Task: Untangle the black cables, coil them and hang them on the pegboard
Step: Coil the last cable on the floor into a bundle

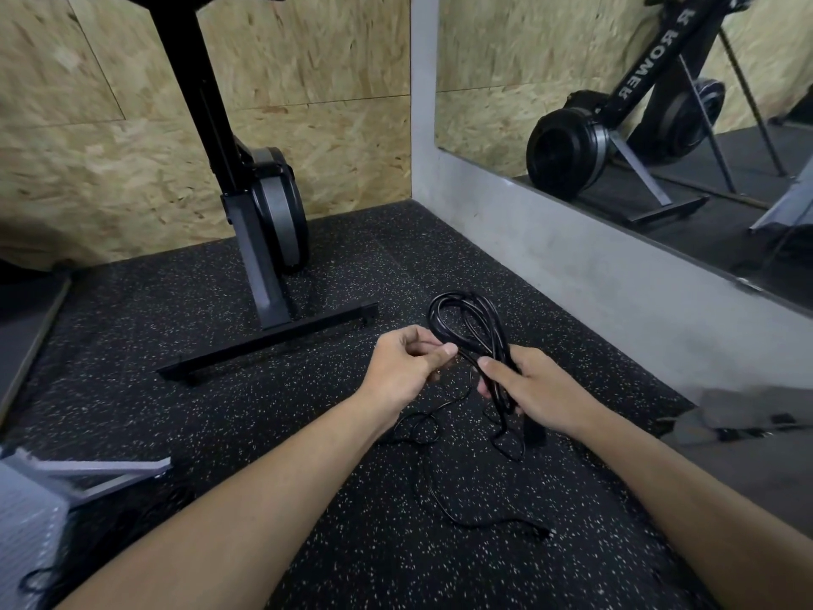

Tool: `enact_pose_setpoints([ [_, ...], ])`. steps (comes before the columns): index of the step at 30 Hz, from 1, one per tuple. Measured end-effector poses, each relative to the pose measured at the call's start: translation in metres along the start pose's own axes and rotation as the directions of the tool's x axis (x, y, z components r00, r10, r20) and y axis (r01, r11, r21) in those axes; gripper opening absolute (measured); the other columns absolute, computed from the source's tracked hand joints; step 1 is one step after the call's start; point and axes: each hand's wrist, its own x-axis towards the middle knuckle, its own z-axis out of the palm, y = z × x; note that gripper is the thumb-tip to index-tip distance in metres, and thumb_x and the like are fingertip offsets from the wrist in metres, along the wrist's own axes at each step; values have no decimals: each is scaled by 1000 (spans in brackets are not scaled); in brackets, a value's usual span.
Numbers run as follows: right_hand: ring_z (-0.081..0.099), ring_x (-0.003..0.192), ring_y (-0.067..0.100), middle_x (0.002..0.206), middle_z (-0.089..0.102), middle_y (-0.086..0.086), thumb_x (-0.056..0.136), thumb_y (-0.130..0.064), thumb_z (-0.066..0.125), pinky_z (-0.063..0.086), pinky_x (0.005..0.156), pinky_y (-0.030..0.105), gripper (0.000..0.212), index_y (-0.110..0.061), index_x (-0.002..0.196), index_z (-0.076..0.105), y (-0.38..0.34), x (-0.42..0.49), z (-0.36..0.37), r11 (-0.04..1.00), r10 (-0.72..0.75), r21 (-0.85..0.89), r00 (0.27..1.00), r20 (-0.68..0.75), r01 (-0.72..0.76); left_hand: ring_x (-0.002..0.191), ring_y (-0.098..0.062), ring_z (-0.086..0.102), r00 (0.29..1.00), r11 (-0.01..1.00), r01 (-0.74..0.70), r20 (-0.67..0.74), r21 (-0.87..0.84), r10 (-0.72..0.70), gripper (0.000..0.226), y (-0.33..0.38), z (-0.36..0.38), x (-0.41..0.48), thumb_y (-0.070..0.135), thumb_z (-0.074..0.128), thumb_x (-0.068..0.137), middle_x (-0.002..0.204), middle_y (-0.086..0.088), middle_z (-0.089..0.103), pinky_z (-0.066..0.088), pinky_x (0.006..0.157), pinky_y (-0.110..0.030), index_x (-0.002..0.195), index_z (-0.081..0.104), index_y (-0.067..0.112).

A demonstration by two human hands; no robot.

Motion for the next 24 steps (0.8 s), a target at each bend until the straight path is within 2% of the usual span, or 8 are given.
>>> enact_pose_setpoints([
  [4,70,83,37,88,76,3,106,-40,53,57,81,51,30,-17,97,70,0,-1,-2,1000,4,-14,1000,7,-4,66,-2,61,998,993,-51,-35,102,55,16,0,-3,-1,20,82,89,78,3,69,51,70,-26,88,71,9],
  [8,66,69,18,74,71,-1,106,-33,55,53,73,35,30,-13,87,65,-1,0,-1,1000,2,22,1000,-12,-2,77,-4,68,994,979,-100,-17,175,104,15,5,-3,-6,27,79,93,82,6,74,53,82,-29,94,71,14],
  [10,65,69,16,71,69,-1,106,-30,56,51,70,31,29,-13,83,62,-3,0,-1,995,14,98,1000,-27,-11,95,-12,74,995,983,-43,94,177,26,12,5,-2,-8,24,71,98,97,7,78,55,90,-34,109,69,20],
  [11,65,70,16,71,69,0,106,-29,56,52,71,31,29,-12,84,62,-5,0,-1,989,18,147,999,-28,-14,104,-13,72,981,981,-1,192,194,-37,21,4,-2,-9,17,66,99,107,8,78,56,93,-34,119,66,23],
  [13,66,72,17,74,70,4,106,-29,56,52,74,33,29,-10,85,64,-8,0,-1,978,4,209,999,-34,3,118,-10,67,912,956,13,388,293,-131,41,-4,0,-10,7,62,97,126,9,72,54,102,-32,133,62,27],
  [15,66,73,17,75,70,5,105,-28,57,54,77,37,30,-7,86,65,-10,2,-1,974,-18,223,999,-51,29,127,-9,60,841,920,-20,504,391,-195,50,-11,3,-13,0,61,96,138,6,65,50,107,-27,137,59,28],
  [19,71,79,20,80,73,7,106,-25,57,57,82,38,28,-4,91,68,-13,7,-1,937,-34,343,994,-108,70,131,-13,58,800,890,-60,555,452,-227,46,-21,13,-14,9,70,97,142,1,62,45,115,-37,138,61,28],
  [24,71,82,24,82,71,8,106,-22,57,58,95,47,27,1,100,69,-21,11,-1,856,-10,512,993,-119,70,129,-16,58,816,870,-116,546,479,-192,33,-31,15,-10,22,73,97,135,5,65,44,115,-47,127,63,33],
])
